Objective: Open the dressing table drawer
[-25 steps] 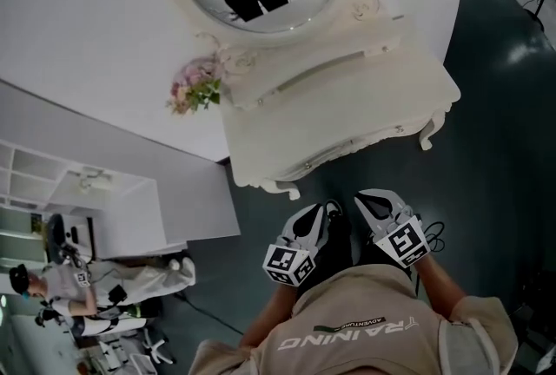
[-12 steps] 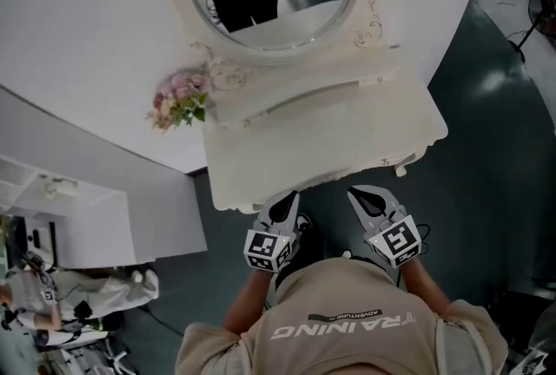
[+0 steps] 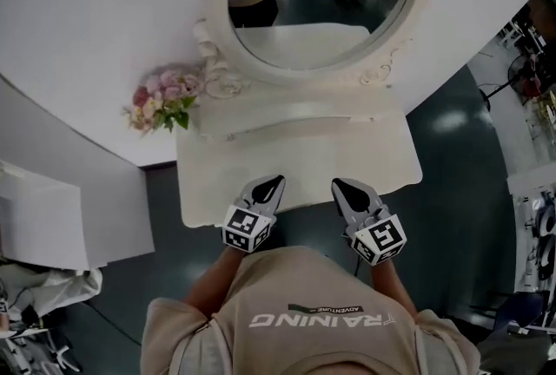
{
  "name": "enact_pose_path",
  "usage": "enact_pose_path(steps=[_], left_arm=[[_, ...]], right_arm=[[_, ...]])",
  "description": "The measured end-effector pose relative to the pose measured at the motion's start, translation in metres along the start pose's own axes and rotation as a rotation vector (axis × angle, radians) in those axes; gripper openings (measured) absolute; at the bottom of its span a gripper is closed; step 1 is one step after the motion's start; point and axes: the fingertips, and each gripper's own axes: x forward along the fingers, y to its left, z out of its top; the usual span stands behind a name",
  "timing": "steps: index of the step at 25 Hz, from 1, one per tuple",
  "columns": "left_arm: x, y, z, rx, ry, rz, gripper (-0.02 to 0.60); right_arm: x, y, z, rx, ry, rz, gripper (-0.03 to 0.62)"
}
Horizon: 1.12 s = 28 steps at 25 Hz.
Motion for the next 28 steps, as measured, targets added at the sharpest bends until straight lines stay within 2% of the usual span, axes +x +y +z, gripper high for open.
enact_pose_path(steps=[4, 7, 11, 18, 21, 28], left_arm=[[-0.002, 0.041, 0.007, -0.005, 0.015, 0.032, 0.015], [-0.007, 0.076, 0.007, -0.036, 0.037, 0.103, 0.015], [-0.014, 0.108, 0.009, -0.05, 0.07, 0.19, 0.015], [0.002, 0.123, 0.027, -0.057, 0.069, 0.297, 0.015], [0.0, 0.126, 0.023, -0.092, 0.081, 0.356, 0.015], [0.018, 0.16, 0.009, -0.112, 0.084, 0.484, 0.015]], right_arm=[[0.04, -0.011, 0.0, 0.122, -0.028, -0.018, 0.002], [0.068, -0.015, 0.002, 0.098, -0.014, -0.006, 0.002], [0.098, -0.014, 0.001, 0.06, 0.028, 0.078, 0.002], [0.135, -0.026, -0.003, 0.014, 0.048, 0.238, 0.002], [0.149, -0.028, -0.01, -0.031, 0.059, 0.3, 0.002], [0.177, -0.056, -0.025, -0.06, 0.091, 0.352, 0.002]])
